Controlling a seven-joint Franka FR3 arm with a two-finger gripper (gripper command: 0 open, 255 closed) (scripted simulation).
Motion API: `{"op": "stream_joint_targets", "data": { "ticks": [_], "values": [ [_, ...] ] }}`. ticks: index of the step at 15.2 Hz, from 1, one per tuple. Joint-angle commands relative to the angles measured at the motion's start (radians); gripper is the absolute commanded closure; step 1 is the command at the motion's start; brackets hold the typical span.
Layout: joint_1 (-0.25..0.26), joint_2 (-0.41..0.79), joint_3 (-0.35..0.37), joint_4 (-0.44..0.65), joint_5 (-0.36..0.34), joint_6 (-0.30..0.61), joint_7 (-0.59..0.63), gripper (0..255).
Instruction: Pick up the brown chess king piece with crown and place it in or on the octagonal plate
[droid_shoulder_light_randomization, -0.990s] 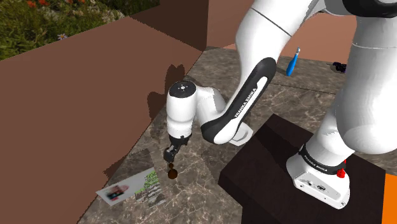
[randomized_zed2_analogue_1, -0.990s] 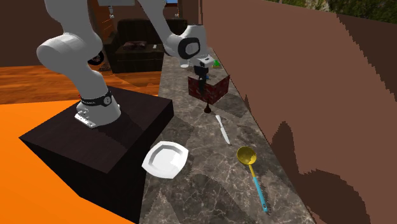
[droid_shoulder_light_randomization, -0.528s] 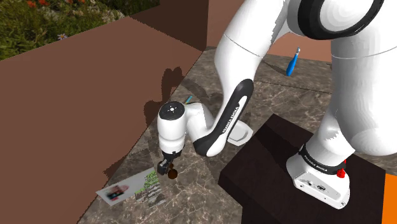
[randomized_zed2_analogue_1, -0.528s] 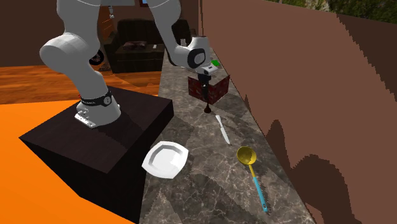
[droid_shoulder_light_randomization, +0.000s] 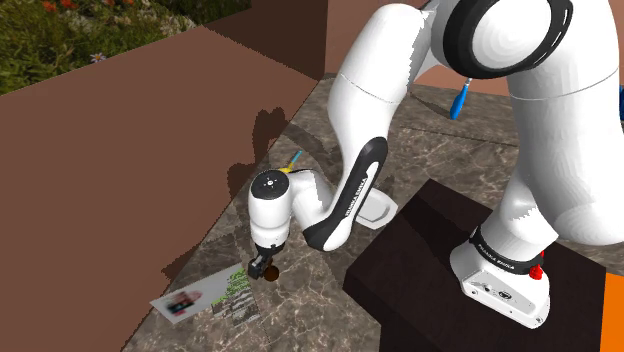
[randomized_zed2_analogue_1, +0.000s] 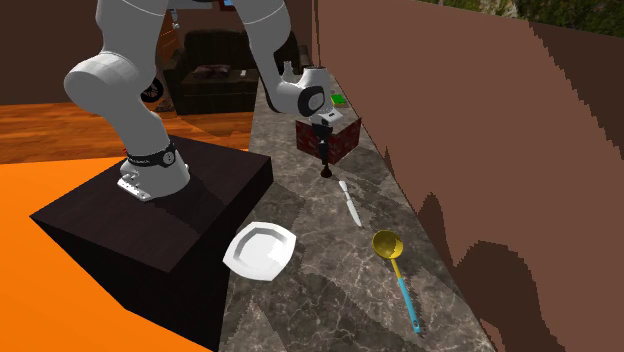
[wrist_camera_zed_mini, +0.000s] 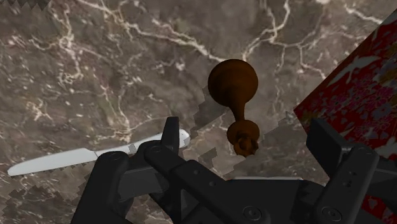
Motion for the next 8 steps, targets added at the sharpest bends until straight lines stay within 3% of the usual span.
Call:
{"op": "stream_joint_targets", "data": {
  "ticks": [1, 4, 5, 8],
  "values": [
    [0.001, 0.001, -0.001, 0.001, -0.001, 0.001, 0.000, 0],
    [0.001, 0.001, -0.001, 0.001, -0.001, 0.001, 0.000, 0],
    [0.001, 0.001, -0.001, 0.001, -0.001, 0.001, 0.000, 255],
    [0.001, 0.001, -0.001, 0.001, -0.001, 0.001, 0.000, 255]
  ]
}}
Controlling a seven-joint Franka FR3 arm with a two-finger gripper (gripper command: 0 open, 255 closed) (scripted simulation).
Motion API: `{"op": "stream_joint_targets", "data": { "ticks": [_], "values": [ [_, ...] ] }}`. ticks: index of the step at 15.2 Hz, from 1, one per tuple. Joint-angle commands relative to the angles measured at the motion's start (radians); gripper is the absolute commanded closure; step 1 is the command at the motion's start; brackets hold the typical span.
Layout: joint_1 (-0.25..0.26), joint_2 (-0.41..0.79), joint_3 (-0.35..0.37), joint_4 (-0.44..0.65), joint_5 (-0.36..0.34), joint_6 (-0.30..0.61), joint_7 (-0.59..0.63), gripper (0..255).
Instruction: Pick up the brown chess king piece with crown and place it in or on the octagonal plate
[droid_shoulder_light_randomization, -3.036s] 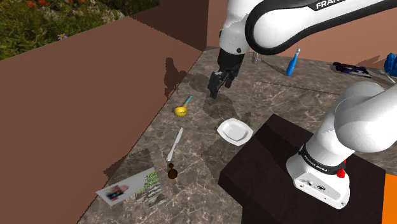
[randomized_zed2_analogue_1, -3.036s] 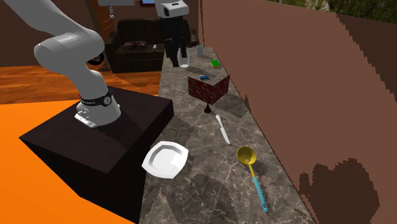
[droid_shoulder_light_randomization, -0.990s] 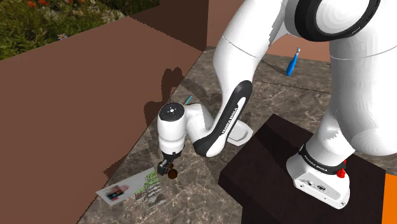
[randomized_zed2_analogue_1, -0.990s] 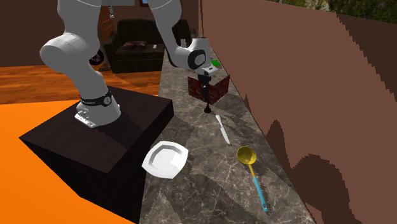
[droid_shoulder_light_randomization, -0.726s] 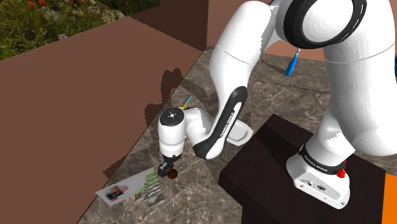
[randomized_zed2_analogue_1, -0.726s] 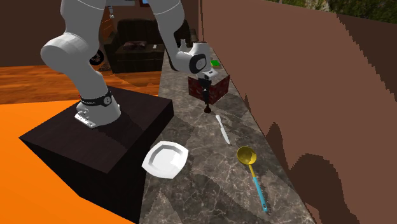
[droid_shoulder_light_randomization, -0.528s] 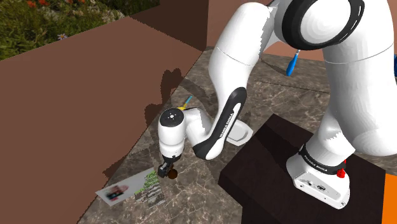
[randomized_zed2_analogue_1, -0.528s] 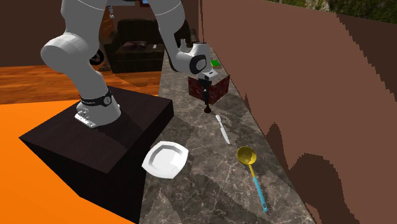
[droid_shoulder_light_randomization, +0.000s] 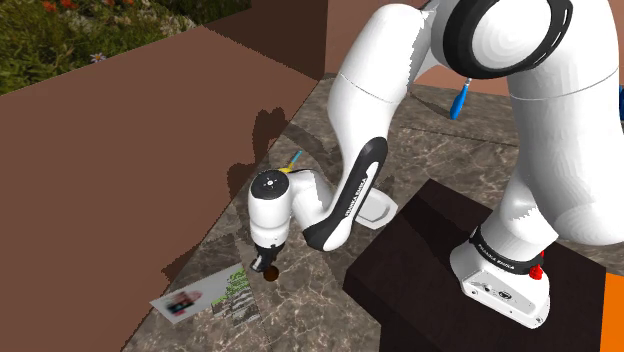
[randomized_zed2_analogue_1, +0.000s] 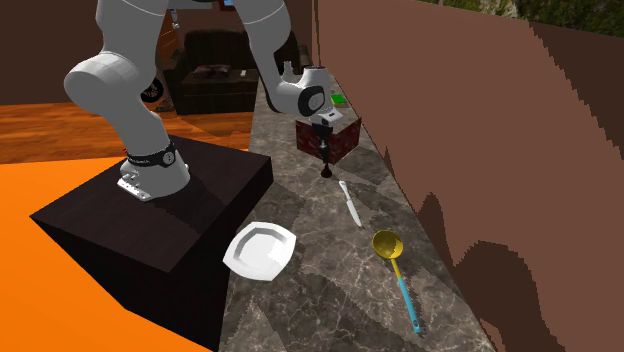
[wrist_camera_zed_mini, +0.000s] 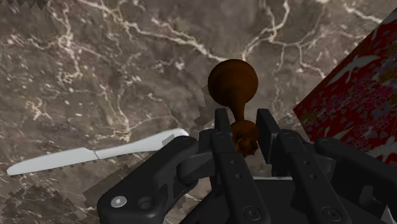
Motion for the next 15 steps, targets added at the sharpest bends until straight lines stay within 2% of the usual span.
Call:
{"op": "stream_joint_targets", "data": {
  "ticks": [1, 6, 15],
  "values": [
    [0.000, 0.001, 0.000, 0.000, 0.000, 0.000, 0.000, 255],
    [0.000, 0.001, 0.000, -0.001, 0.000, 0.000, 0.000, 255],
    [-0.069, -0.116, 0.086, -0.045, 0.083, -0.077, -0.074, 255]
  ]
}}
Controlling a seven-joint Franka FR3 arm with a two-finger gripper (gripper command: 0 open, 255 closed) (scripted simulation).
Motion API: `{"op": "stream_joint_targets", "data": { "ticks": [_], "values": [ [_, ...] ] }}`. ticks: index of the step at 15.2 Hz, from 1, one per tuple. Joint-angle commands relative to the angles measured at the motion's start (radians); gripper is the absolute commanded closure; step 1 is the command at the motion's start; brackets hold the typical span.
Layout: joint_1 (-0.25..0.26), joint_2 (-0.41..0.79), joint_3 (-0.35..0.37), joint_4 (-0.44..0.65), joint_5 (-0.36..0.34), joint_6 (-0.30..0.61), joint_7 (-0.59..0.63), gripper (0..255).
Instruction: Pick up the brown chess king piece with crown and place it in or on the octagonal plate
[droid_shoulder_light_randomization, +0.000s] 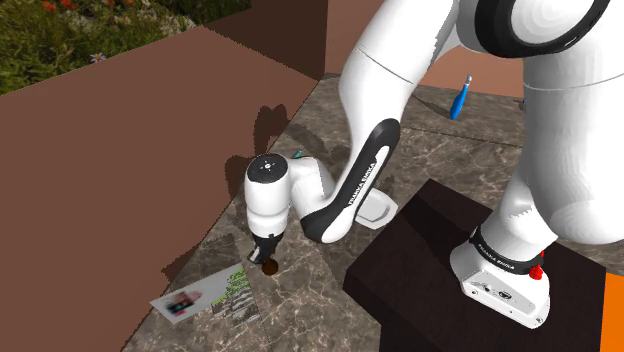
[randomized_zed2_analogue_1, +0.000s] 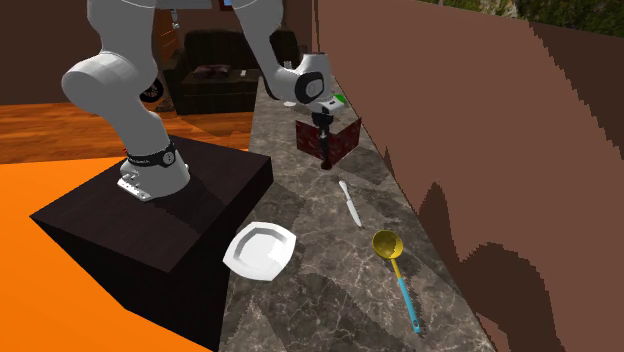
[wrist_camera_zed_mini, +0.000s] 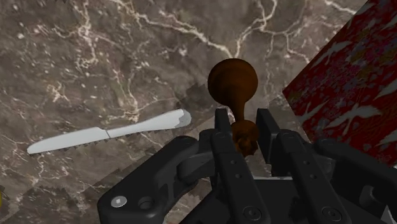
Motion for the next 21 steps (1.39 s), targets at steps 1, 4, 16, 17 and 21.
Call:
{"op": "stream_joint_targets", "data": {
  "ticks": [1, 4, 16, 17, 21],
  "values": [
    [-0.018, -0.028, 0.021, -0.010, 0.023, -0.019, -0.021, 255],
    [-0.040, -0.066, 0.050, -0.021, 0.056, -0.045, -0.048, 255],
    [-0.255, -0.307, 0.112, -0.305, 0.190, 0.042, -0.284, 255],
    [-0.280, -0.330, 0.116, -0.335, 0.210, 0.055, -0.320, 255],
    [-0.378, -0.420, 0.130, -0.450, 0.318, 0.102, -0.494, 255]
  ]
}}
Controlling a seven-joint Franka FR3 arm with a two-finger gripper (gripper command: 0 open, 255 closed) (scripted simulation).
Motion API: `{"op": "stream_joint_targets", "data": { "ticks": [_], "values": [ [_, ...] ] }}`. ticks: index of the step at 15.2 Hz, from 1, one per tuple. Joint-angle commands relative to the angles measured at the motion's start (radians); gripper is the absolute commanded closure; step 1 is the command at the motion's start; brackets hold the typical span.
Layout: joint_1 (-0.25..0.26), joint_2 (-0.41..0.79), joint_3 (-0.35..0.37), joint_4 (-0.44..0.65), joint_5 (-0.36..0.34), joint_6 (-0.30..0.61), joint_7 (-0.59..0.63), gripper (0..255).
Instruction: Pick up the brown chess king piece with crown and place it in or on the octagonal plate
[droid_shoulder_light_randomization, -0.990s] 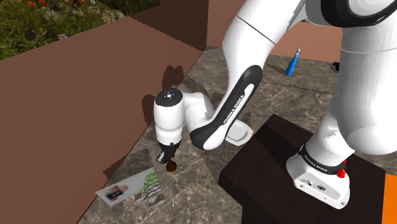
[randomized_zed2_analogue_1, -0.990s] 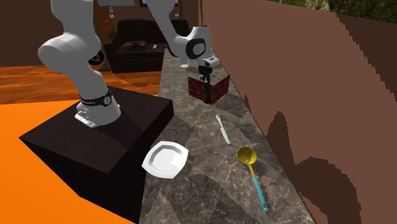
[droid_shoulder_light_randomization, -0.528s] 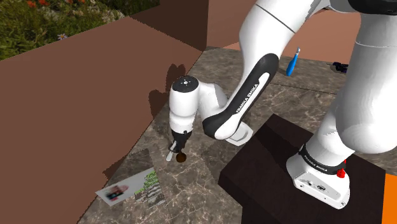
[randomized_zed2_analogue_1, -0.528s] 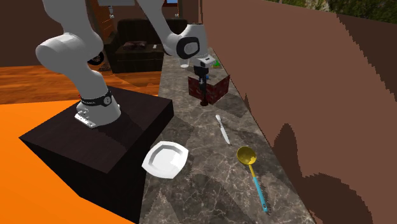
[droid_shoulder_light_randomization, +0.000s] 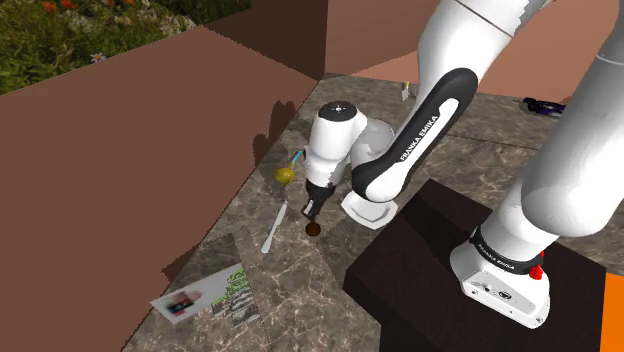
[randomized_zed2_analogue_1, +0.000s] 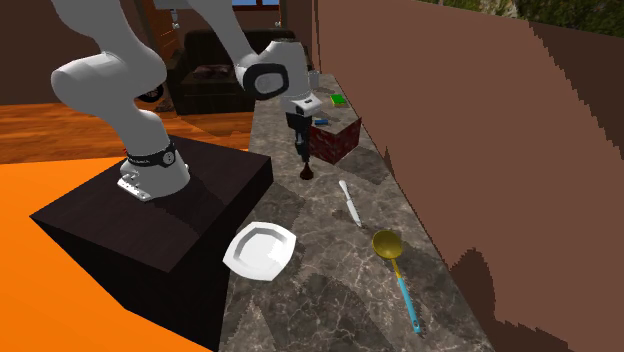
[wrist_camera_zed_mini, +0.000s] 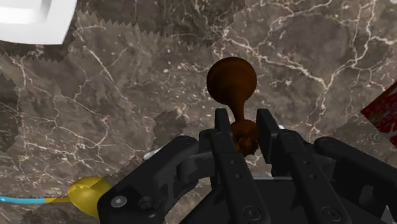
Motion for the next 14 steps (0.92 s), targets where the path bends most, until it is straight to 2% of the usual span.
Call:
{"op": "stream_joint_targets", "data": {
  "ticks": [1, 5, 9, 14],
  "values": [
    [-0.053, -0.049, 0.006, -0.057, 0.073, 0.022, -0.112, 255],
    [-0.121, -0.132, -0.008, -0.150, 0.237, 0.048, -0.347, 255],
    [-0.141, -0.201, -0.082, -0.219, 0.384, 0.054, -0.582, 255],
    [-0.162, -0.264, -0.219, -0.272, 0.475, 0.042, -0.826, 255]
  ]
}}
